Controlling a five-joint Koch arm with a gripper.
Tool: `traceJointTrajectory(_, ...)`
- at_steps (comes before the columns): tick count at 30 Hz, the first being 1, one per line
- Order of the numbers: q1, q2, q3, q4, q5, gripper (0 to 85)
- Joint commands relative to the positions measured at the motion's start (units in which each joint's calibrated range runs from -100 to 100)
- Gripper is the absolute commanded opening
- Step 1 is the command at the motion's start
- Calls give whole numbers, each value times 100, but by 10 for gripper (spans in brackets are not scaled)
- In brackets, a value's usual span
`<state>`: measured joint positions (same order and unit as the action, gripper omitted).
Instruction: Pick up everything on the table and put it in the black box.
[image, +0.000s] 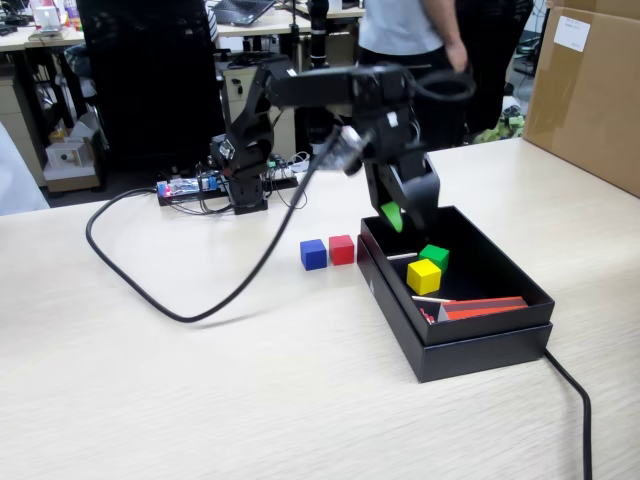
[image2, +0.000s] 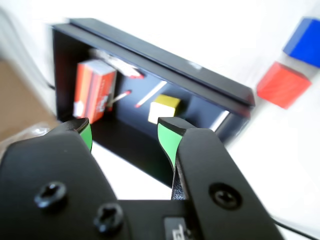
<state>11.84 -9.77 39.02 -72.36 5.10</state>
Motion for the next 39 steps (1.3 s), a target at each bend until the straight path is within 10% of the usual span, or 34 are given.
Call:
traceJointTrajectory(1, -269, -2253, -820, -250, -54, 291)
traceJointTrajectory(11, -606, -4054, -5842, -77, 156, 406)
traceJointTrajectory(30, -322, -1094, -5163, 830, 635, 398)
traceJointTrajectory(39, -371, -830, -5144, 1244, 635, 156)
